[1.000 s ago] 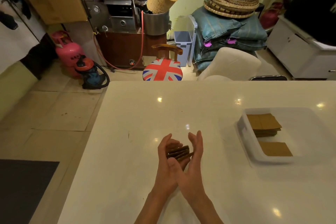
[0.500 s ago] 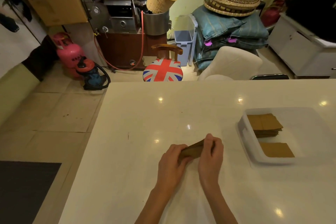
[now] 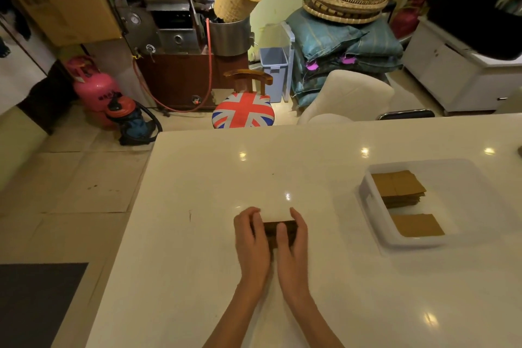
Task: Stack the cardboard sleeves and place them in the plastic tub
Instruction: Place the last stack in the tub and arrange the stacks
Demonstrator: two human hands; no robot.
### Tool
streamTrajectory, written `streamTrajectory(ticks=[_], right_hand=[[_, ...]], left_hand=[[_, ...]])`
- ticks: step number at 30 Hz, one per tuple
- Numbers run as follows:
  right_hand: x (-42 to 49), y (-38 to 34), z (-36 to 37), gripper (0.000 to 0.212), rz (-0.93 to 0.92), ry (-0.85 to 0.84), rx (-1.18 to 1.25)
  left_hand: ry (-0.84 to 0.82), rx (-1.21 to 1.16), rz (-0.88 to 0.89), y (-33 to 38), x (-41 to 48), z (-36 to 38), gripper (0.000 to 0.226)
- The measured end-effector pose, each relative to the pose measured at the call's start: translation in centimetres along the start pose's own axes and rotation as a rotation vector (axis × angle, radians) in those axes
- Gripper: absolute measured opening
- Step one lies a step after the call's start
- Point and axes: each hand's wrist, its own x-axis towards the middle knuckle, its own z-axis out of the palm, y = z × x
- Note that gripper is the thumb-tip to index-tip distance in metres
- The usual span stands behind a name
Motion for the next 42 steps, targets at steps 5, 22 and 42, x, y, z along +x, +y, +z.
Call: streamTrajectory(ticks=[5,22,42], right_hand=[[0.3,-0.3,-0.2,0.016,-0.028,0.066,-0.031],[2.2,-0.5,-0.4,0.028,-0.035,0.102,-0.042],[1.7,-0.3,-0.2,0.012,-0.108,0.204,0.025]], left_hand=[[0.101,-0.085,-0.097,-0.4,-0.3,0.0,0.029],[-0.007,-0.213,-0.138,0.5,-0.3,-0.2,0.047],[0.105,-0.050,-0.110,1.5,-0.6,1.0,0.017]])
